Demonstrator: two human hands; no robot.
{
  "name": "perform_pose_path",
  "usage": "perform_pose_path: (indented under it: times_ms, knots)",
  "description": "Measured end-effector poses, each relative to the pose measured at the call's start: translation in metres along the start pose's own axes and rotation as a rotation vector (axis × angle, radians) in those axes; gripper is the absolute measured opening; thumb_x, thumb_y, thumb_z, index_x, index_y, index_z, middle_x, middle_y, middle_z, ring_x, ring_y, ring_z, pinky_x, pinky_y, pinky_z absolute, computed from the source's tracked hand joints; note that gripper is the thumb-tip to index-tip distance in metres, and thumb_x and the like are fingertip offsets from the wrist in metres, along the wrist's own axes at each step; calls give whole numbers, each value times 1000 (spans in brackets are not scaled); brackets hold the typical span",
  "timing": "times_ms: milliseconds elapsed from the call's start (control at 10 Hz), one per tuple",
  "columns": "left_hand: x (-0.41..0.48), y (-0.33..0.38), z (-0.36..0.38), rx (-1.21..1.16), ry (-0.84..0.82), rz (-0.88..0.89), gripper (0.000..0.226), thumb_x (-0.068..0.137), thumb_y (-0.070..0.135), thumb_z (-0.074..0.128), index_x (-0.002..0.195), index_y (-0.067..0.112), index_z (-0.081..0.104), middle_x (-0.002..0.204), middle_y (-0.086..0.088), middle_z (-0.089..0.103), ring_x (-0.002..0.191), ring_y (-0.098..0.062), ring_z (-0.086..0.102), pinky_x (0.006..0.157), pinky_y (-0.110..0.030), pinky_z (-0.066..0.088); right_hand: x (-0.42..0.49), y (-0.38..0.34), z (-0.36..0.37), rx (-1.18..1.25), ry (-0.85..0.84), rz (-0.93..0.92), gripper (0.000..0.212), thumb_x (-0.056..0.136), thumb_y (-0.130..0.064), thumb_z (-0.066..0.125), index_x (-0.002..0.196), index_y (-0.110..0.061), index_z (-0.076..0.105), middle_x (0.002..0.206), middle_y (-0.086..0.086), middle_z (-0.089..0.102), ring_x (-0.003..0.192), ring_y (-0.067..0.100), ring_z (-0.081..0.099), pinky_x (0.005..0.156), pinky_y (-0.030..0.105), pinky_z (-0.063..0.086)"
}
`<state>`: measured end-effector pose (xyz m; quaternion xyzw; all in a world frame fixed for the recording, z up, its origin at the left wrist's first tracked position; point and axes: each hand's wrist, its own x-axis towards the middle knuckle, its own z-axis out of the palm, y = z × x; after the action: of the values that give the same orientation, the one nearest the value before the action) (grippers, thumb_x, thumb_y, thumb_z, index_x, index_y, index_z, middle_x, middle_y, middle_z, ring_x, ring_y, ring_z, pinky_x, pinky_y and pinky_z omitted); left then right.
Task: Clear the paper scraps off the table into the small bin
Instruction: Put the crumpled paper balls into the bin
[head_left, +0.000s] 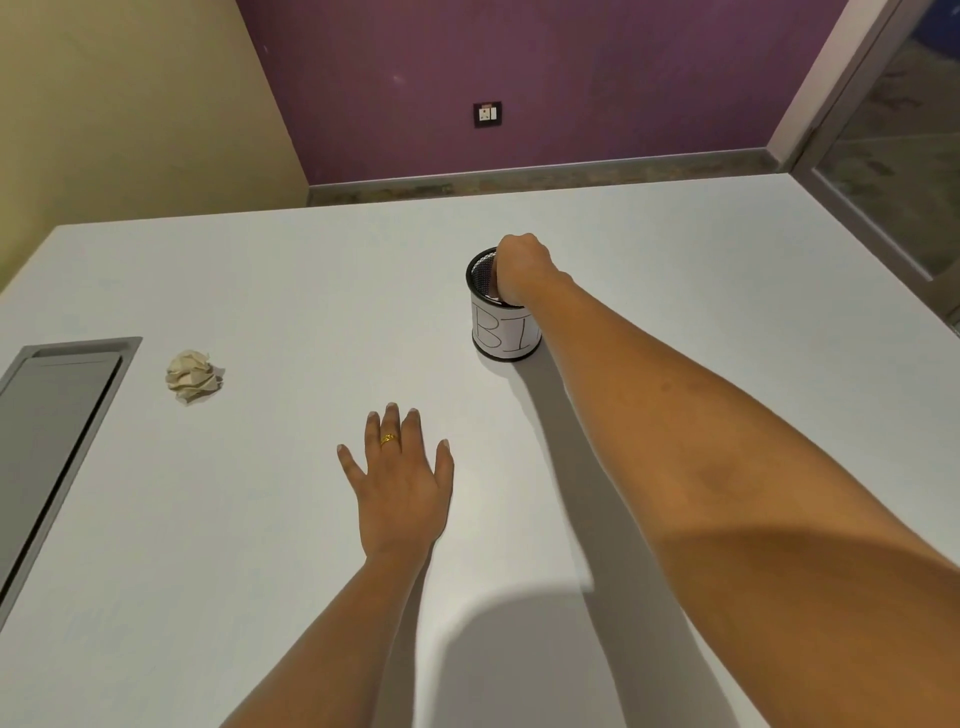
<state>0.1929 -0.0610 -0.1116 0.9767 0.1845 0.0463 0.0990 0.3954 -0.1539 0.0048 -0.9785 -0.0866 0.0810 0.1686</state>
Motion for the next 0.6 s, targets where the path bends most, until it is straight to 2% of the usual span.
perform_pose_path:
  times_ms: [200,300,400,600]
  knots:
    - [0,0,-1,0,0,3,50,94,40,33,136,14,35,149,-8,34,142,-25,22,111,-58,17,-1,0,-4,-68,-23,-59,29,86,-1,48,115,1,53,121,19,52,108,35,54,78,35,43]
    - [0,0,-1,-6,-6,0,50,94,41,33,136,14,35,149,-8,33,142,-25,22,111,-58,17,-5,-1,-9,-107,-22,-104,31,86,-3,50,117,-4,54,120,16,54,105,34,56,74,33,40]
    - [0,0,-1,-12,-2,3,50,94,40,34,136,13,36,149,-9,34,142,-26,22,111,-59,17,-9,-2,-16,-118,21,-128,33,85,-5,53,117,-10,57,119,13,56,104,32,57,76,33,41]
    - [1,-1,0,-32,-7,-3,49,93,40,34,135,14,36,149,-8,34,142,-26,21,111,-59,16,-14,0,-23,-140,140,-113,28,83,0,57,111,-5,59,115,15,58,101,31,59,71,31,40]
